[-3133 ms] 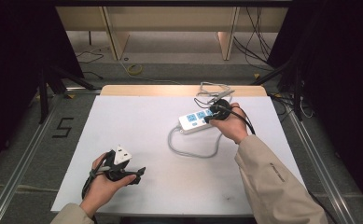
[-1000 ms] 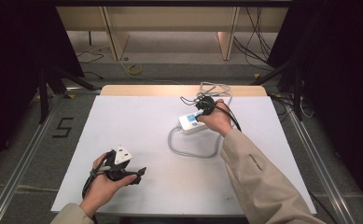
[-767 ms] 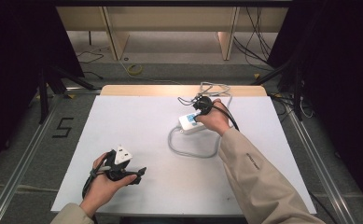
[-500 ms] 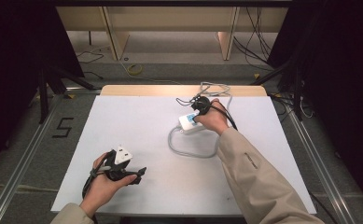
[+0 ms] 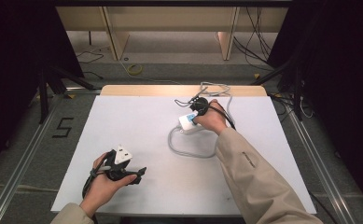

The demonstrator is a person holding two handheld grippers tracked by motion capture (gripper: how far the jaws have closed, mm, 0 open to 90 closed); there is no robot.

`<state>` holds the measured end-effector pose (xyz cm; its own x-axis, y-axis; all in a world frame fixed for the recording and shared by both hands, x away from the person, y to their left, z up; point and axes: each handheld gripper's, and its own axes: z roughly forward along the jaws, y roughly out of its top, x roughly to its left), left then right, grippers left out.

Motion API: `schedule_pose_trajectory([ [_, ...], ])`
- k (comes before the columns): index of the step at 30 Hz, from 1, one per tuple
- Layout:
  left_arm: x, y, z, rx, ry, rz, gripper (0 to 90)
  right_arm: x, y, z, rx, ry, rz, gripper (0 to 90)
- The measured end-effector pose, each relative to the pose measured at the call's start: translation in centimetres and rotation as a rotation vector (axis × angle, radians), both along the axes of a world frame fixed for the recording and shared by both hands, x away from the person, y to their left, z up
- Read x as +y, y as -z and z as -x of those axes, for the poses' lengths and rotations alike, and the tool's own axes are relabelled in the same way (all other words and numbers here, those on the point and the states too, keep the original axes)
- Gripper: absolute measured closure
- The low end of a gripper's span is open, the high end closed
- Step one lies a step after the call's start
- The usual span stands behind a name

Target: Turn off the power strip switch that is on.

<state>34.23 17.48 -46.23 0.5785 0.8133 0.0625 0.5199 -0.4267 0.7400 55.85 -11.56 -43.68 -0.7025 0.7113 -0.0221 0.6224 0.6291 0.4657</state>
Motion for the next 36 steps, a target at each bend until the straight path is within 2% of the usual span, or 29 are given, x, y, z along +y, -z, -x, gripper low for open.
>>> schedule_pose_trajectory([
  [14,-0.07,0.02,-0.02,0.002,0.002,-0.001,17.9,0.31,-0.07,-0.02,-0.001,0.000,0.028,90.0],
  [21,-0.12,0.07,-0.04,0.002,-0.001,0.004,18.0,0.16,-0.05,-0.19,0.013,0.004,0.015,90.0],
  [32,-0.16,0.04,-0.02,-0.001,0.000,0.003,18.0,0.41,0.01,-0.10,0.011,0.000,0.036,90.0],
  [36,-0.11,0.06,-0.04,0.001,-0.002,0.004,18.0,0.29,0.05,-0.06,0.007,0.004,0.026,90.0],
])
